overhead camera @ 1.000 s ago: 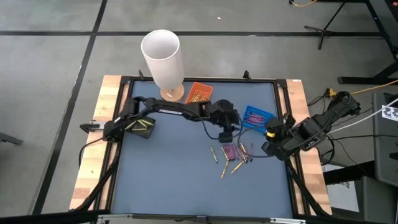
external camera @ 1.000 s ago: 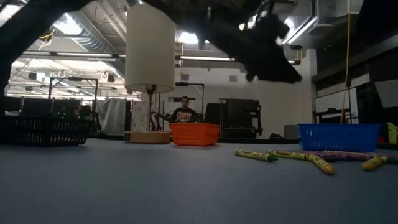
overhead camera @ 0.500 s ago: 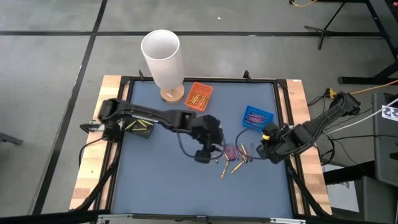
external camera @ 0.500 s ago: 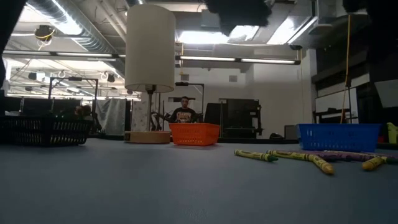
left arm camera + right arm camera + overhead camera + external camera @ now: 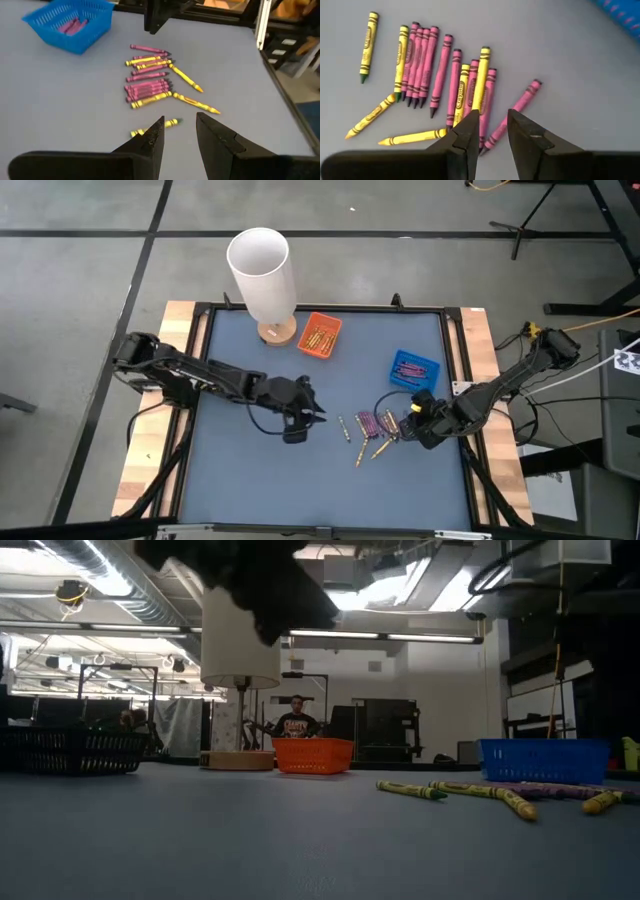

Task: Sort crayons
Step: Put the violet crayon into the blue basket

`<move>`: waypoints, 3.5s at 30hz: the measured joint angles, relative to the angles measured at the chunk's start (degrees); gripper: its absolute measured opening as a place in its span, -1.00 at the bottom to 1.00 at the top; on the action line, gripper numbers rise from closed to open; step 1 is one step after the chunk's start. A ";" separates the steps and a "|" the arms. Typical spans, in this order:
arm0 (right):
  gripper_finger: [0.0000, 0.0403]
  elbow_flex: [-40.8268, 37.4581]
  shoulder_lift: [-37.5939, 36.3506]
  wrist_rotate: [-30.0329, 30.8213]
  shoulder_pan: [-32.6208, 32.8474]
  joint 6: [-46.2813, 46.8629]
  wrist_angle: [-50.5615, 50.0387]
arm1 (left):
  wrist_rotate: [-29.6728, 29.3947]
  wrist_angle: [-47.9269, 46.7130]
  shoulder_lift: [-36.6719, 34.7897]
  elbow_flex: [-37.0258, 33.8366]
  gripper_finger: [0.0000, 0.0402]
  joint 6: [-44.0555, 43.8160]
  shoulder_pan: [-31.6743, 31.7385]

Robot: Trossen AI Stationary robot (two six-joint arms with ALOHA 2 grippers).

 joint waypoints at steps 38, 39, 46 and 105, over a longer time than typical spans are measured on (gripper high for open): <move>-0.51 -4.39 15.23 2.59 0.04 -0.07 7.19 | -0.28 9.40 -0.88 -5.49 -0.51 -1.83 -0.68; -0.51 -4.42 15.23 2.52 0.04 -0.07 7.19 | -0.28 9.40 -0.88 -5.49 -0.51 -1.83 -0.68; -0.51 -4.50 15.30 2.21 0.02 -0.09 7.19 | -0.28 9.39 -0.88 -5.49 -0.51 -1.83 -0.67; -0.80 16.68 15.31 18.14 -13.58 -34.30 -28.77 | -4.31 9.35 -0.83 -5.47 -0.51 -1.39 -0.63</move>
